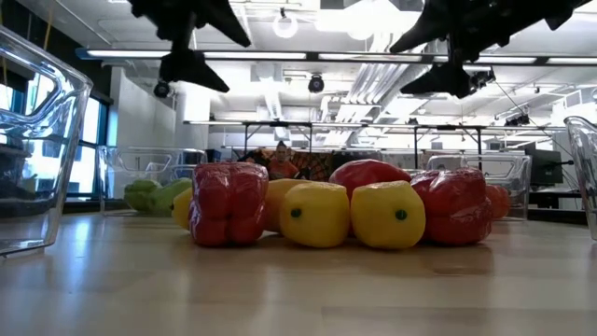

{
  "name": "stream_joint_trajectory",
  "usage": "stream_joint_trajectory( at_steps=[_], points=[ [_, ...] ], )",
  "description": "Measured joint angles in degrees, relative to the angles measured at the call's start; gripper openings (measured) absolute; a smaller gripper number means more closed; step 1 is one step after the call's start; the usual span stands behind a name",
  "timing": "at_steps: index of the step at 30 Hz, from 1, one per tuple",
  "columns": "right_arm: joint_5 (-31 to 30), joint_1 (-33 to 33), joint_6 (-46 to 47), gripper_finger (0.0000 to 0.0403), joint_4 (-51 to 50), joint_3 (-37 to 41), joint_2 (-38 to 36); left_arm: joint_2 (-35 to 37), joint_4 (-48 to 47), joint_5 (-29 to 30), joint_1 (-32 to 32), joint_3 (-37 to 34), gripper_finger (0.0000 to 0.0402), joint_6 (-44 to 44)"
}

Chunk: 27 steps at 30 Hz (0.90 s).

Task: Sort produce into baskets
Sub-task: Put the yellow lemon into the bottom left transparent bin

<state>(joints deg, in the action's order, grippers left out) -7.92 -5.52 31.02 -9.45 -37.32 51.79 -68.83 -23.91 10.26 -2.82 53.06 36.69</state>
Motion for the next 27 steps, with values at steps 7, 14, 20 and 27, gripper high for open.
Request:
stream_joint_trajectory(
  at_steps=[7, 14, 20, 27],
  points=[
    [-1.0, -0.2, -3.0, 0.0369, -2.4, 0.0, 0.0, -9.9, -1.5, 0.7, -12.2, 0.9, 0.0396, -9.1],
    [-1.3, -0.2, -4.5, 0.0369, -5.9, 0.0, 0.0, -18.0, -1.2, 3.2, -12.5, 1.6, 0.0396, -9.9],
    [-1.3, -0.2, -4.5, 0.0369, -10.0, 0.0, 0.0, -22.7, 0.3, 2.2, -11.3, 1.6, 0.0388, -9.6],
    [-1.3, -0.2, -4.7, 0.0369, -12.0, 0.0, 0.0, -26.6, 1.5, 0.0, -10.6, 1.6, 0.0344, -8.3]
  ],
)
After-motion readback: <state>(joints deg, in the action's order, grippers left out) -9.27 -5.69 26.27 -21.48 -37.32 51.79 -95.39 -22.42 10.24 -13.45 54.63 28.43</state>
